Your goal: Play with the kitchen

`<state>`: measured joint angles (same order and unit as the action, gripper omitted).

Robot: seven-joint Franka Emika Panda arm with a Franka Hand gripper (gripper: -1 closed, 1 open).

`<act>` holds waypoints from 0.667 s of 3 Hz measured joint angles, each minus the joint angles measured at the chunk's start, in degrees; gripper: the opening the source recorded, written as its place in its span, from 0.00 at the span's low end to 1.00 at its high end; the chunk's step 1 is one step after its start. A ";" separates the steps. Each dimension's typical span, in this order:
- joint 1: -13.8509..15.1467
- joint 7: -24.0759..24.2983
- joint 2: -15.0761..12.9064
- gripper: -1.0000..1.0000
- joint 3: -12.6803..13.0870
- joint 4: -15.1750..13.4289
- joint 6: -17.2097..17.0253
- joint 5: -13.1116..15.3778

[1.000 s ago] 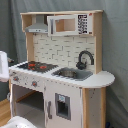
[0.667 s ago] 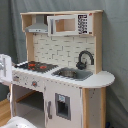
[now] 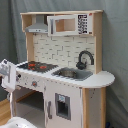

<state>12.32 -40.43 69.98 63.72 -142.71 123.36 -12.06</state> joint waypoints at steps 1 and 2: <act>-0.03 -2.87 -1.52 1.00 0.00 -0.83 -1.56 -5.04; -0.02 -5.42 -3.20 1.00 -0.01 -1.72 -2.96 -9.72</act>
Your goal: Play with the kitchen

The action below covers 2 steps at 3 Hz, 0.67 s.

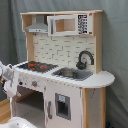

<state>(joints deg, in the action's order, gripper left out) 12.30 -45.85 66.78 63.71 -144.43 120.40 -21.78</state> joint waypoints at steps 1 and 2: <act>0.02 -2.98 -2.38 1.00 0.00 -1.83 -1.14 -5.07; 0.29 -5.74 -5.71 1.00 -0.09 -4.12 -1.31 -9.17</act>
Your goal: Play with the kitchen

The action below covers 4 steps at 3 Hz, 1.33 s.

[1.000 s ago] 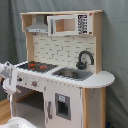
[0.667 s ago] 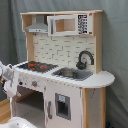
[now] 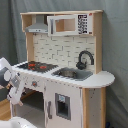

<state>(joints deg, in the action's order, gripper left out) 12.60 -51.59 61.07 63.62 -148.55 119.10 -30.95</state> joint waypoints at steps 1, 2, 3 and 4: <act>1.59 -2.86 -4.75 1.00 -0.45 -0.27 -0.10 -1.98; 4.32 -5.89 -9.58 1.00 -0.70 0.69 0.22 -2.21; 6.87 -8.44 -14.56 1.00 0.02 2.34 1.09 -2.21; 8.75 -9.77 -19.13 1.00 1.70 4.10 2.45 -2.20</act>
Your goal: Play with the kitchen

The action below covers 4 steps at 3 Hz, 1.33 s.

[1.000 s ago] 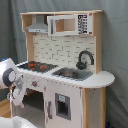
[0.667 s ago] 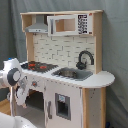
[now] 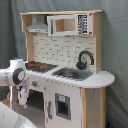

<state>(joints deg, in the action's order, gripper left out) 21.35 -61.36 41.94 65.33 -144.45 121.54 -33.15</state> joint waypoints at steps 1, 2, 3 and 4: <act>1.92 -0.64 -4.70 1.00 2.59 1.94 1.92 0.16; 4.14 -1.38 -9.03 1.00 5.51 3.41 3.78 0.56; 7.12 -3.56 -12.91 1.00 8.45 4.29 5.50 0.96; 10.52 -7.66 -15.45 1.00 10.68 5.16 6.20 1.06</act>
<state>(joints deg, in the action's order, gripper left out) 31.87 -69.02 26.50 76.01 -139.29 127.75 -32.09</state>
